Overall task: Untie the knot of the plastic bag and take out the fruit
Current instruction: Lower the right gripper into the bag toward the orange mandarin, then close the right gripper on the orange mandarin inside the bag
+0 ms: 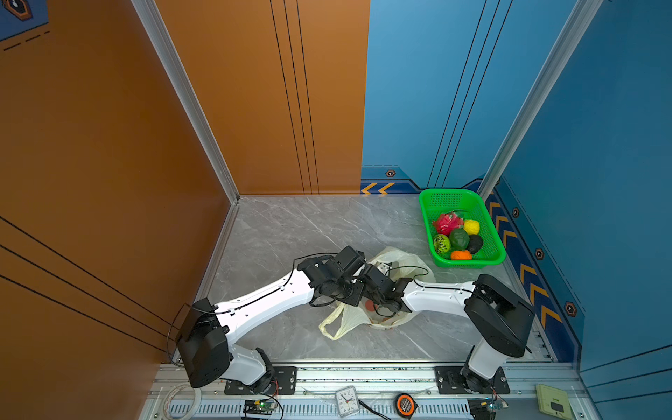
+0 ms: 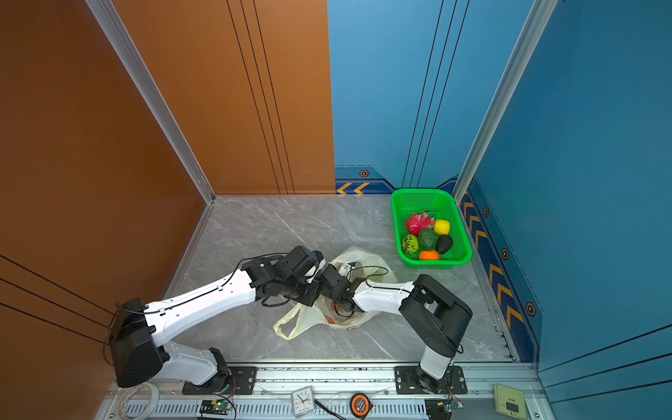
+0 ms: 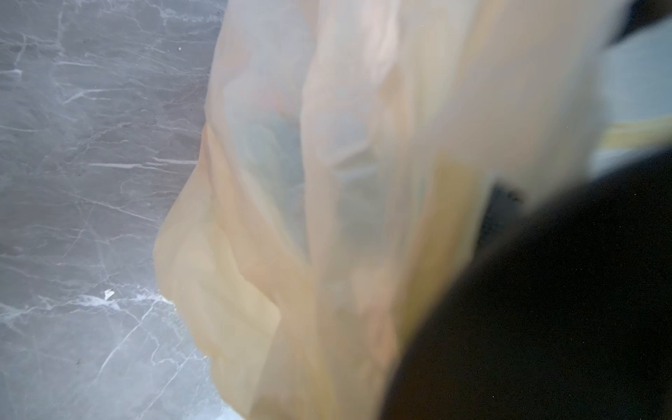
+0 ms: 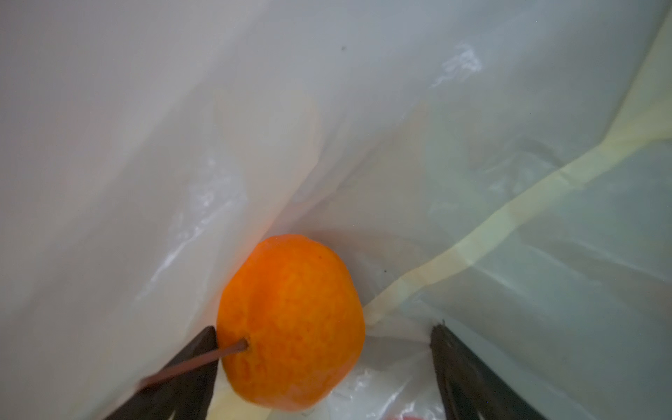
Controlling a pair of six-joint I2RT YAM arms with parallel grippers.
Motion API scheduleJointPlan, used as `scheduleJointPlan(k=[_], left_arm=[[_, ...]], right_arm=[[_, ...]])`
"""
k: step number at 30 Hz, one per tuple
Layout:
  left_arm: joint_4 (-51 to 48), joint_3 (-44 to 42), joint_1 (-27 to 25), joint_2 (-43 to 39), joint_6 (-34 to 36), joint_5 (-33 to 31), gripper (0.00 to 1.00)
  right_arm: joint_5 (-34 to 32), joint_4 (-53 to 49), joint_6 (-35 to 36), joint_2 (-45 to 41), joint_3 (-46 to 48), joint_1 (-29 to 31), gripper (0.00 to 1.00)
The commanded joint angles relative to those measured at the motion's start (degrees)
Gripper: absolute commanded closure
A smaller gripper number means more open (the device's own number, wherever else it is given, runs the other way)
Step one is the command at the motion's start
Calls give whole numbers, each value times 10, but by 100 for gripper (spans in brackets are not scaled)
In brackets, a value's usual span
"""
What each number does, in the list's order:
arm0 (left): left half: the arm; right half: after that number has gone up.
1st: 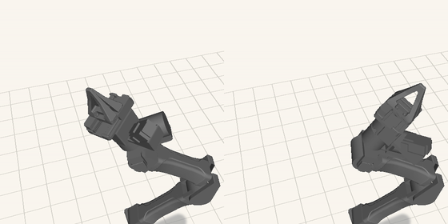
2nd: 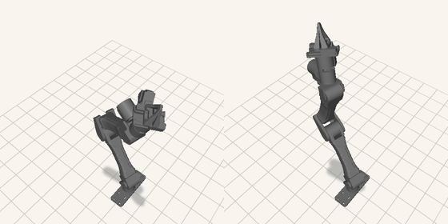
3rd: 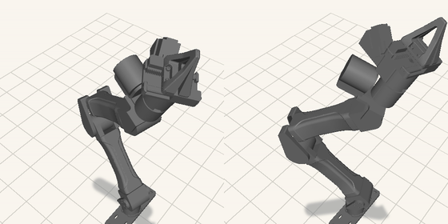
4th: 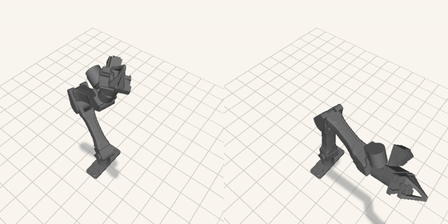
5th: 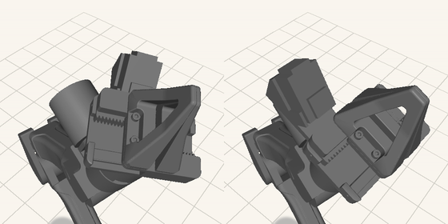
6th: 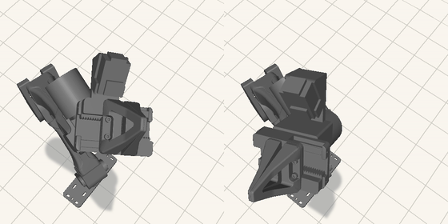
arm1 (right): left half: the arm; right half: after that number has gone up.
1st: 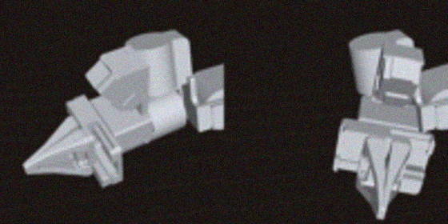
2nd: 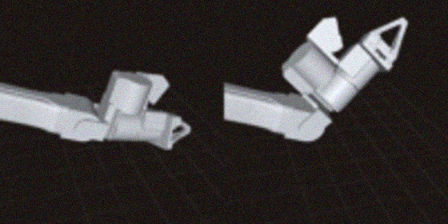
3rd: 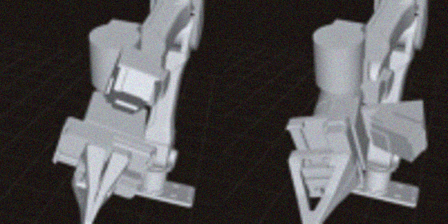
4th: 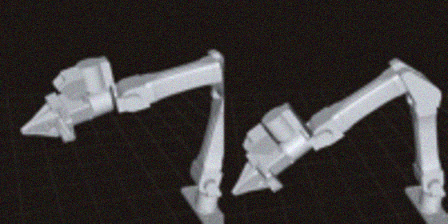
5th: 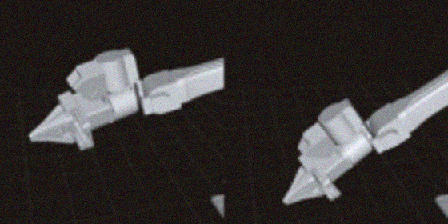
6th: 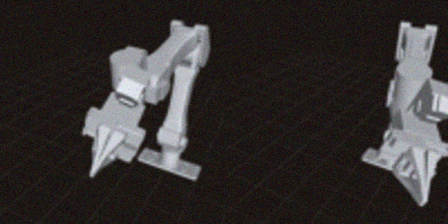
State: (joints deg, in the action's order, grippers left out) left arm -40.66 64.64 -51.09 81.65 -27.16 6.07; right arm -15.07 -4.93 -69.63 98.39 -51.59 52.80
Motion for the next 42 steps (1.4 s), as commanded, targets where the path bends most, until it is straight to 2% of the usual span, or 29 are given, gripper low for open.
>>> scheduleJointPlan(k=[1, 7, 11, 19, 29, 36, 42], left_arm=[[-20, -19, -16, -5, 24, 53, 100], [-20, -32, -18, -12, 16, 53, 100], [-21, -38, -17, -16, 14, 46, 100], [-21, -34, -13, -16, 16, 34, 100], [-20, -21, -4, -11, 18, 22, 100], [-13, -17, -3, -11, 18, 28, 100], [-13, -17, -3, -14, 20, 30, 100]], right_arm=[[-30, -28, -1, 13, -32, -4, 21], [-44, -54, -8, 14, -29, -3, 42], [-47, -54, 1, -5, -21, -4, 52], [-30, -58, 24, -55, -6, -13, 59], [27, -60, 50, -119, 29, -39, 61], [45, -59, 93, -68, -1, -50, 48], [51, -60, 118, -16, -31, -63, 40]])
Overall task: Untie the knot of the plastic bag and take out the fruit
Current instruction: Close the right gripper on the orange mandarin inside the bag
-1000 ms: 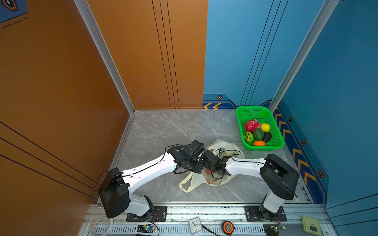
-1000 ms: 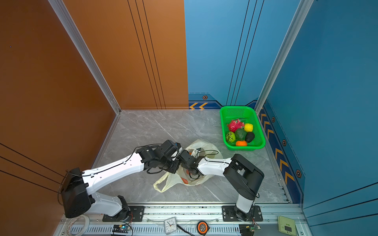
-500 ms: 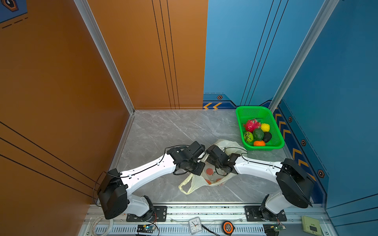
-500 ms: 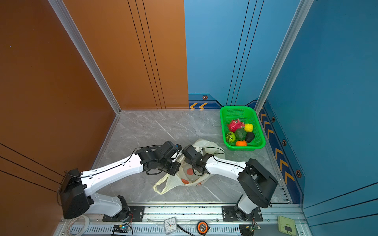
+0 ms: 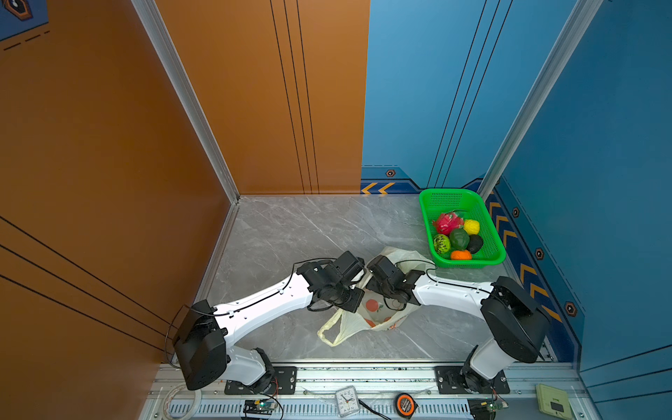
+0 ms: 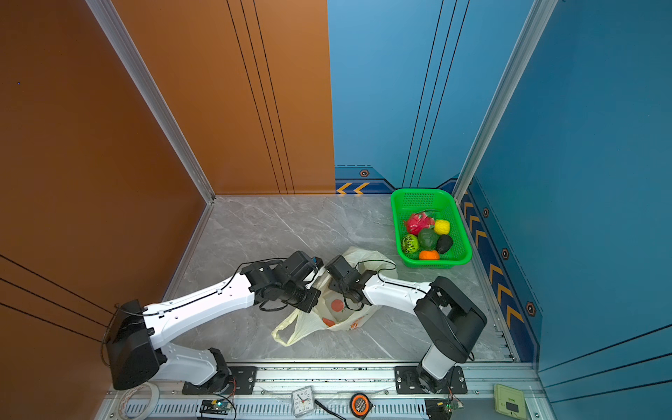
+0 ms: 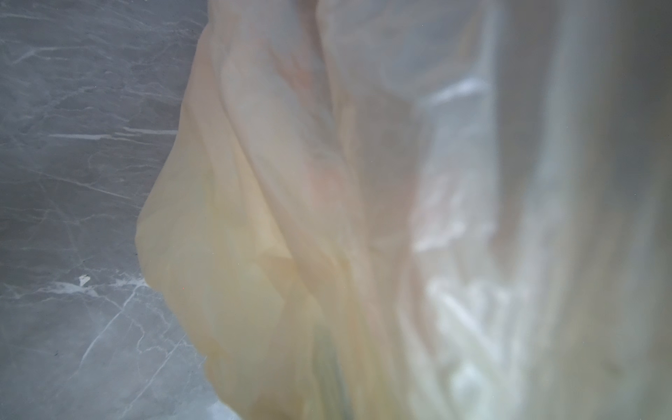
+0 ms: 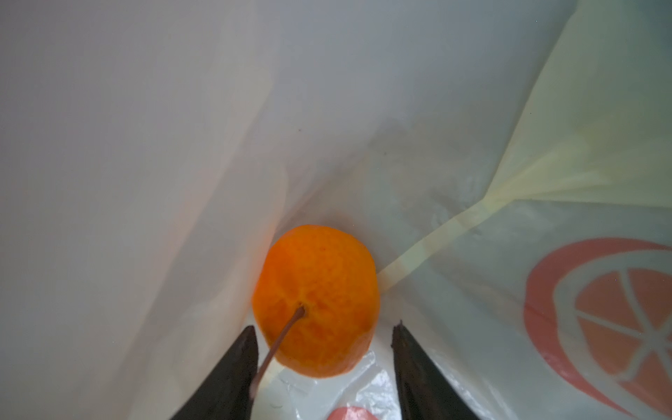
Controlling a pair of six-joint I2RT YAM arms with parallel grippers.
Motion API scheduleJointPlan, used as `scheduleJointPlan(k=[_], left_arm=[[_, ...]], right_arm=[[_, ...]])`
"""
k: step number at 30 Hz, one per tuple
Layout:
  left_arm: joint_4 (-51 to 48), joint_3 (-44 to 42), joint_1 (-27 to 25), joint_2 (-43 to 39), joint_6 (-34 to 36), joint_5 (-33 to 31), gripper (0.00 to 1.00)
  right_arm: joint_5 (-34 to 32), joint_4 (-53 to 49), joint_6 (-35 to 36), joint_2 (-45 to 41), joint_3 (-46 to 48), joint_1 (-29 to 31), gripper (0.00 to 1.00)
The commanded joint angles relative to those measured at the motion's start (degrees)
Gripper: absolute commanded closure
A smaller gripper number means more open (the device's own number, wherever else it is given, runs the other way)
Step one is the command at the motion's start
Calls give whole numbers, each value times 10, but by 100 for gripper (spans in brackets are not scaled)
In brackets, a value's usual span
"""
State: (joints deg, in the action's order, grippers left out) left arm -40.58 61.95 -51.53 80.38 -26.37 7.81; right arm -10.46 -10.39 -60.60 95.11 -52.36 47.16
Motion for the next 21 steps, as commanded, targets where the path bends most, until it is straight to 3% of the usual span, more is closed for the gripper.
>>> scheduleJointPlan(k=[1, 7, 12, 16, 21], left_arm=[[-13, 10, 1, -2, 12, 13, 100], [-13, 5, 0, -5, 12, 19, 100], [-12, 2, 0, -5, 11, 24, 100], [-12, 0, 1, -7, 11, 21, 100], [-12, -5, 4, -10, 10, 13, 100]], right_arm=[[6, -5, 30, 26, -30, -7, 39], [12, -1, 50, 66, -71, -10, 27], [22, -3, 48, 105, -100, -11, 25], [26, -1, 47, 117, -105, -6, 29], [23, -1, 42, 106, -97, 2, 43]])
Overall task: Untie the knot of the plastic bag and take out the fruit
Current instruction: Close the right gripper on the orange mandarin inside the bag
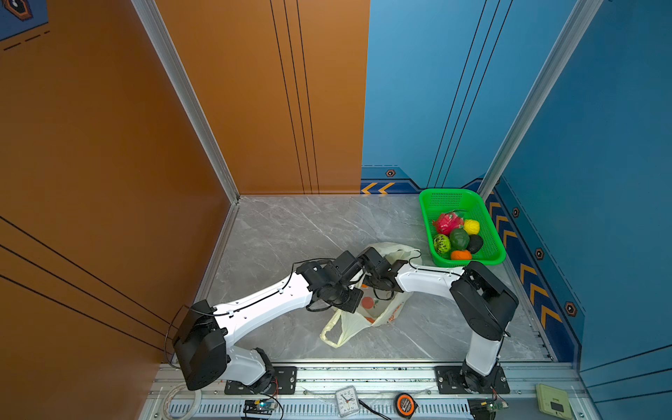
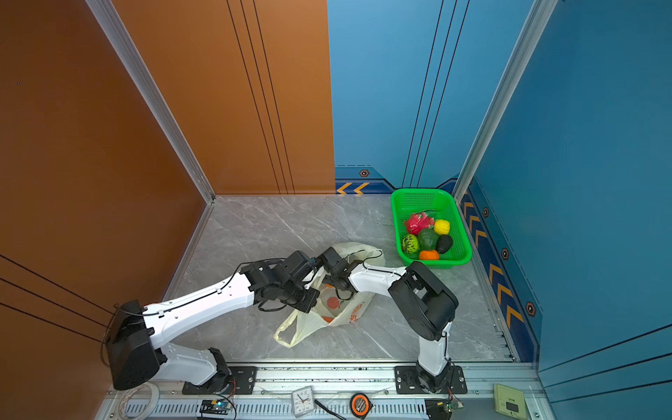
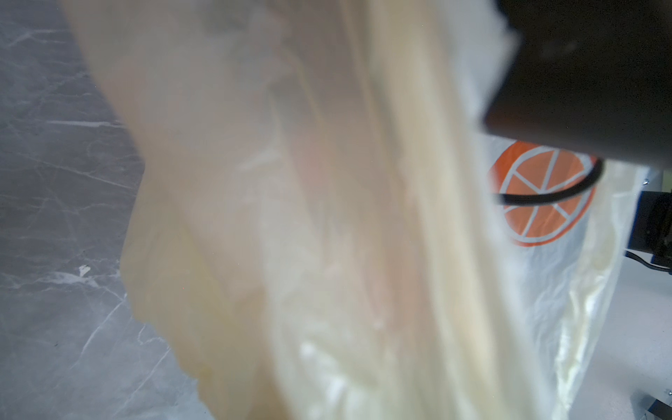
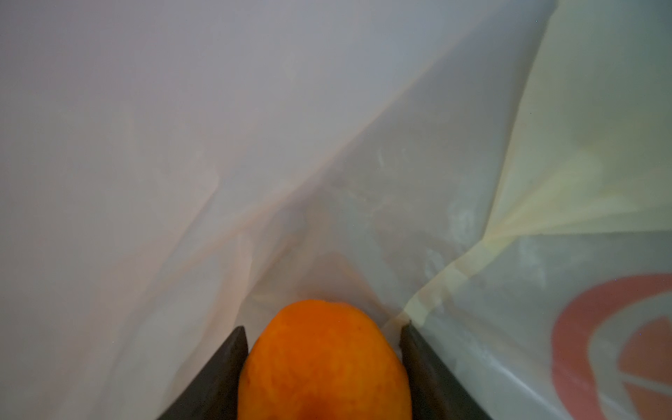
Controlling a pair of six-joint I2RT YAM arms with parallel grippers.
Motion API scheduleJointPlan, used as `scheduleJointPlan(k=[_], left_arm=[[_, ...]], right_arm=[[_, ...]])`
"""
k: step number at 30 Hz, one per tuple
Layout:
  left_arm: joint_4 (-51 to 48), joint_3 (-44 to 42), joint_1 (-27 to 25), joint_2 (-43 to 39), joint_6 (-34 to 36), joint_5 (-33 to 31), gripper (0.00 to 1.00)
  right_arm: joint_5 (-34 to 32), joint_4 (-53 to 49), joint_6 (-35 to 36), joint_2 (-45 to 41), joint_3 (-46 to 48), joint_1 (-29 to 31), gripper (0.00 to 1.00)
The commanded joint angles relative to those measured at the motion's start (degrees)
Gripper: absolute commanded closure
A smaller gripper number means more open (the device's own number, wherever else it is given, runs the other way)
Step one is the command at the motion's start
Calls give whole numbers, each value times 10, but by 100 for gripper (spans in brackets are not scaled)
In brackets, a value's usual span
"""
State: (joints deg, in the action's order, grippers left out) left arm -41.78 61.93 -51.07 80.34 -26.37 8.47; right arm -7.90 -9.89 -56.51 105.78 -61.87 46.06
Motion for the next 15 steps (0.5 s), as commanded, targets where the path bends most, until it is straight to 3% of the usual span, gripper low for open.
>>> scheduleJointPlan(k=[1, 7, 15], left_arm=[[0, -6, 1, -11, 9, 3, 100], [2, -10, 12, -11, 3, -14, 100], [14, -10, 35, -18, -12, -31, 100]], right_arm=[[-6, -6, 1, -8, 1, 14, 45], [-1, -10, -12, -52, 27, 21, 51], [13, -37, -23, -128, 57, 45, 53]])
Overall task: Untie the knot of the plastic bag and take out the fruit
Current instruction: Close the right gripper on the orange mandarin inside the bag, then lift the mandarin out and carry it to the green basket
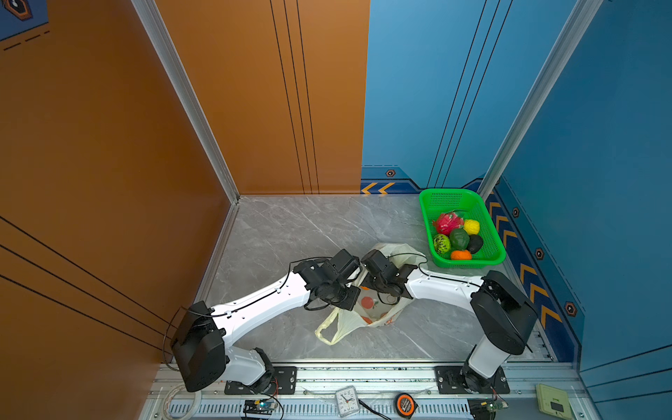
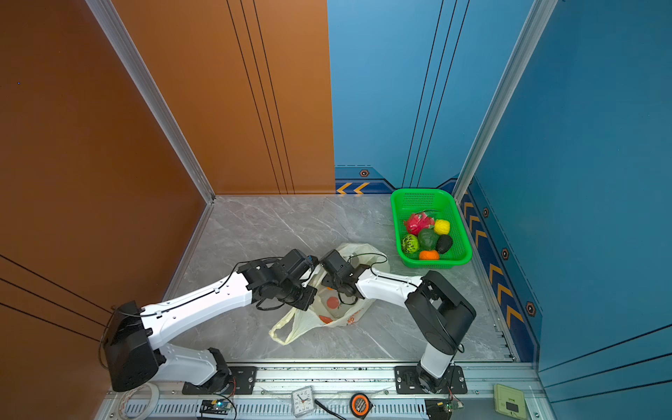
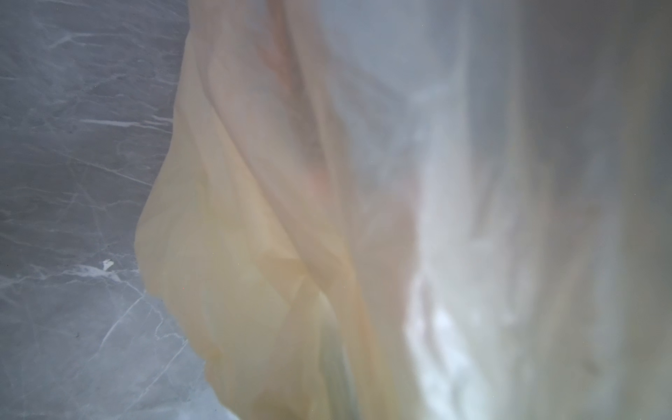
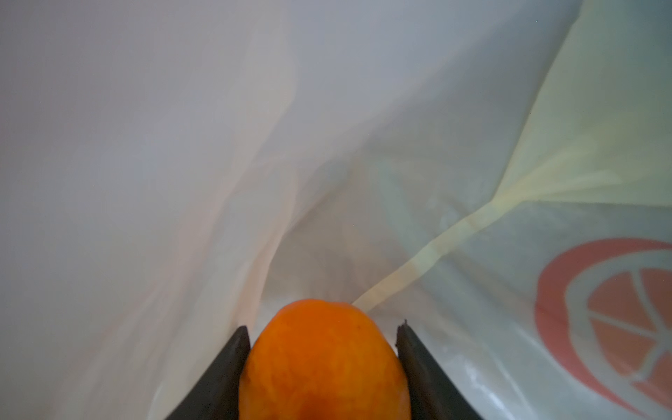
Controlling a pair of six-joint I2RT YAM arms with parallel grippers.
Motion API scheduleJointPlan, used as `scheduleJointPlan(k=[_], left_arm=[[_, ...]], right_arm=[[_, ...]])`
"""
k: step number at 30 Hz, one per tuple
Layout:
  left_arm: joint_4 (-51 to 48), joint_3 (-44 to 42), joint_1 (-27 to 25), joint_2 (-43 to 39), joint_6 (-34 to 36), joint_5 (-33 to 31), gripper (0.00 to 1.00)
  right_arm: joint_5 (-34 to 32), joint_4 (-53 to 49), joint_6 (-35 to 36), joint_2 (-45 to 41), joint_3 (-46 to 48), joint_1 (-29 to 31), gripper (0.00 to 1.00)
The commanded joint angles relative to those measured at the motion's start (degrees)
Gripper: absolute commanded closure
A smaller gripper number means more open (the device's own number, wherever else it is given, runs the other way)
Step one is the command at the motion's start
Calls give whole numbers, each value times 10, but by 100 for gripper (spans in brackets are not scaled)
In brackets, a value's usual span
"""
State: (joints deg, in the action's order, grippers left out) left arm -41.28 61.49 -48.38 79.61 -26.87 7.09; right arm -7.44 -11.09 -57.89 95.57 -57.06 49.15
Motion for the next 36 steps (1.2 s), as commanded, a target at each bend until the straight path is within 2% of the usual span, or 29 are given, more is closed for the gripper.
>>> scheduleJointPlan(k=[1, 9, 17, 24, 28, 31, 35, 36], left_arm=[[11, -5, 11, -10, -7, -17, 100], [17, -5, 24, -7, -2, -19, 100], [16, -13, 38, -12, 2, -23, 100], [16, -10, 42, -8, 6, -20, 100], [16, -10, 44, -8, 9, -20, 100], [15, -9, 45, -8, 10, -21, 100], [16, -5, 45, -4, 10, -24, 100], [16, -3, 46, -3, 9, -24, 100]], right_arm=[[10, -32, -8, -35, 10, 18, 53], [-12, -95, -4, -102, 11, 57, 52], [-4, -154, -3, -181, 4, 69, 52], [3, -230, 20, -230, -55, 67, 52], [16, -259, 37, -245, -98, 42, 52], [39, -267, 52, -255, -124, -1, 52], [87, -267, 77, -259, -151, -84, 52], [100, -267, 85, -256, -157, -121, 52]])
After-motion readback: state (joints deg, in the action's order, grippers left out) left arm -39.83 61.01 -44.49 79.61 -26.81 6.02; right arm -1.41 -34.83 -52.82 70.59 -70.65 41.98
